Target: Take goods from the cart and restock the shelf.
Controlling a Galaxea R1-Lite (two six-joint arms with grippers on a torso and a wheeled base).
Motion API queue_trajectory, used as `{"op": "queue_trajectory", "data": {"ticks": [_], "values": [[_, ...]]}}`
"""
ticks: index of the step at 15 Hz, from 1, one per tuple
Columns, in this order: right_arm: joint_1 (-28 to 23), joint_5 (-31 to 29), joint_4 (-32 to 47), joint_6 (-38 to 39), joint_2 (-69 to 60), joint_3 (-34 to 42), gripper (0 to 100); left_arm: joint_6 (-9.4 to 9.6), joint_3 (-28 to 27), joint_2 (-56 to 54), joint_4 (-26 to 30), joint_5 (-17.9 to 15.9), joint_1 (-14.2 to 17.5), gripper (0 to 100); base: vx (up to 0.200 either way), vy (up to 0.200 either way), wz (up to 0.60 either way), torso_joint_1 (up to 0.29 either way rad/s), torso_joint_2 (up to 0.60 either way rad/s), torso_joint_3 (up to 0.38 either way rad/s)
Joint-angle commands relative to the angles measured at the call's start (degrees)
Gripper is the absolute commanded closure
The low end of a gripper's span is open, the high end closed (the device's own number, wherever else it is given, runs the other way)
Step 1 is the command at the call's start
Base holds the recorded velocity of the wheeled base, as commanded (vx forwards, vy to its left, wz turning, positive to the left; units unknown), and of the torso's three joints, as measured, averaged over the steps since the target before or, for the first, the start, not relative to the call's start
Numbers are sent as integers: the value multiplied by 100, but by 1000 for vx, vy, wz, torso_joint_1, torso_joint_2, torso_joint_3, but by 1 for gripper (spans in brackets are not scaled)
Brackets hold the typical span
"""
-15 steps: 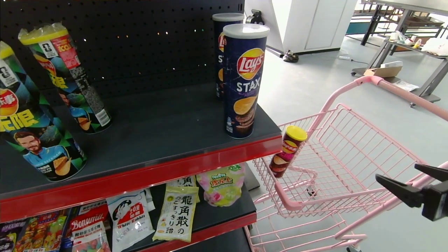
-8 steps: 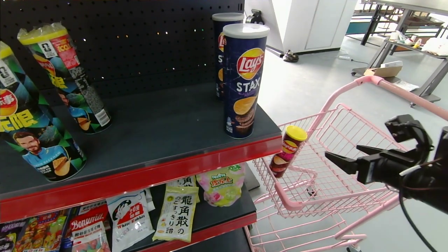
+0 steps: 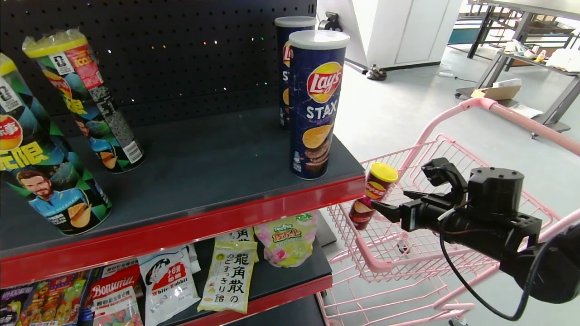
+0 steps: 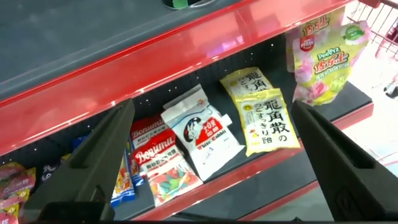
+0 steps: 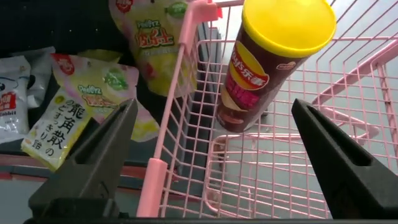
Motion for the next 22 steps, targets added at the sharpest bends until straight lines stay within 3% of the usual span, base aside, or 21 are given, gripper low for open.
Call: {"op": "queue_trajectory", "data": {"ticks": [1,9,22], "values": [[-138,4,-14,-1,474,-302,0,1,4,25,0,3,4,0,0,0,0,0,0,0],[-542,197,-14,210,1283,-1111,0,1,48,-2,0,-15,4,0,0,0,0,0,0,0],[-577,294,-31,579,2074,-2122,0,1,4,-2,0,47,4,0,0,0,0,0,0,0]]}}
